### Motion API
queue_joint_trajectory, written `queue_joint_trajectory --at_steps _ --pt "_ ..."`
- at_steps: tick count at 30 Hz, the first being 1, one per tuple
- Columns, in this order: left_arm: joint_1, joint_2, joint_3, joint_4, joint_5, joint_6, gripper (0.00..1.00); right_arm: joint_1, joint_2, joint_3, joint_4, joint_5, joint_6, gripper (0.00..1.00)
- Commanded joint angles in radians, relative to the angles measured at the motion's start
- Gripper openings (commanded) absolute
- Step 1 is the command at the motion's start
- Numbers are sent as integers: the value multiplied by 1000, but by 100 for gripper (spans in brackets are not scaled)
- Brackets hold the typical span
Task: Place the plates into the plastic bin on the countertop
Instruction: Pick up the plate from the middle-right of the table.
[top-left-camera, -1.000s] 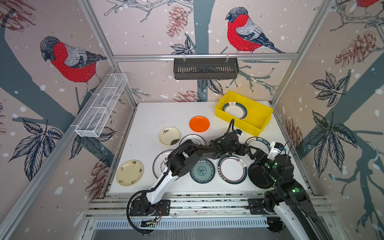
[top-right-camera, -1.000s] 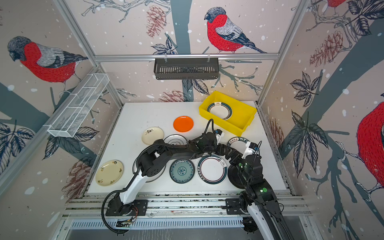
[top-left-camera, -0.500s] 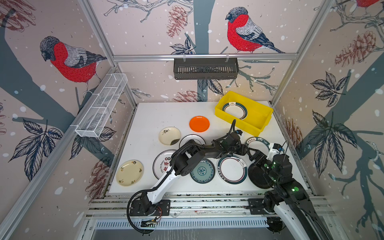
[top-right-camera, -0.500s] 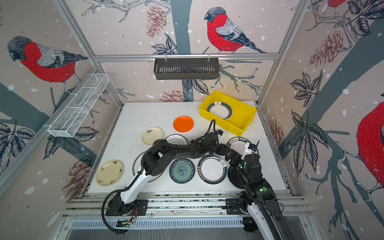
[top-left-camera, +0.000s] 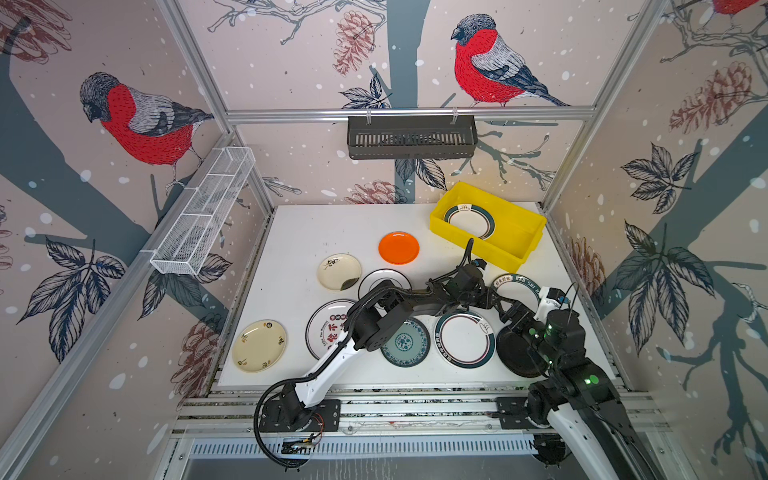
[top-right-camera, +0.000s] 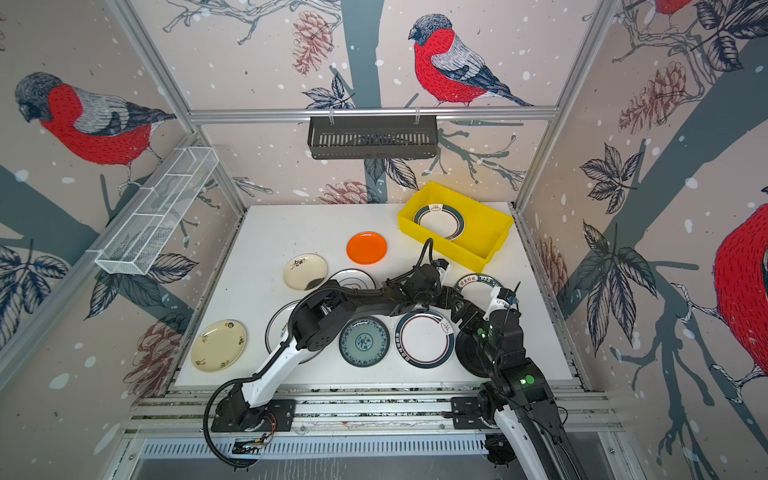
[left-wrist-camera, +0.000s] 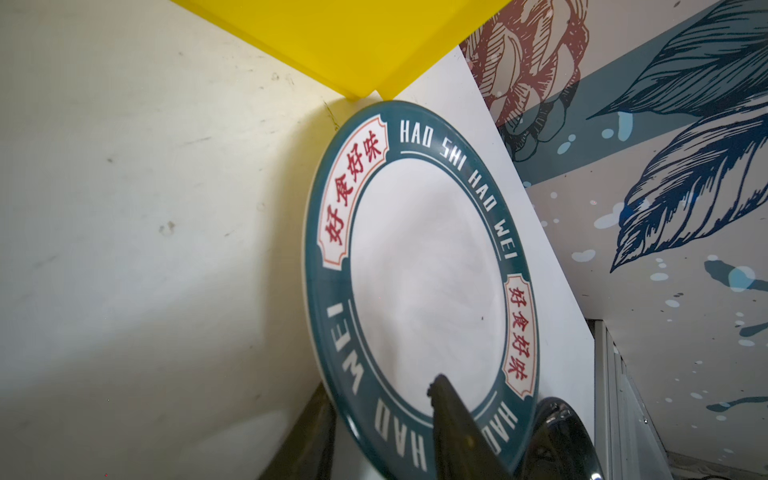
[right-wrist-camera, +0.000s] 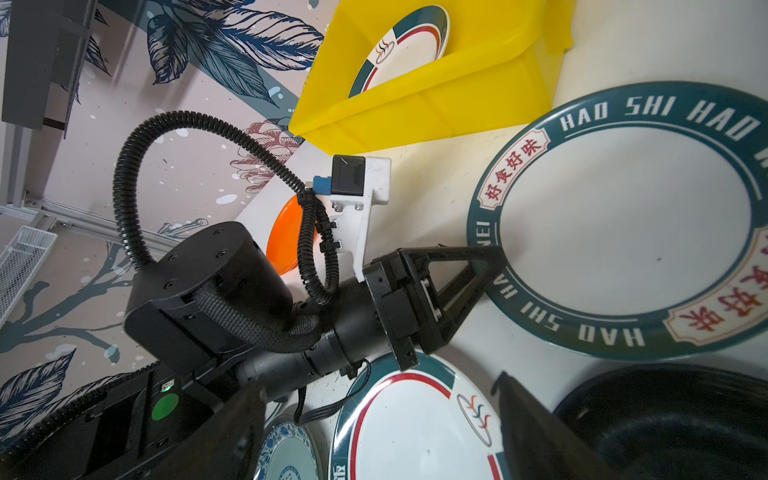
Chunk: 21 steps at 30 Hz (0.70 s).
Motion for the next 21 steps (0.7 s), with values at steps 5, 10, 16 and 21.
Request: queue_joint_trajectory --at_steps 5,10,16,21 --pt "-5 17 18 -44 -28 -17 31 -3 -19 -3 -10 15 -24 87" --pt "-5 34 45 -87 -49 -5 26 -6 -25 2 -24 22 -25 87" --pt "-7 39 57 -113 -65 6 24 -10 -26 -1 -18 22 -33 88" --pt "-7 33 56 -128 -89 17 24 -26 -27 8 -20 21 -41 89"
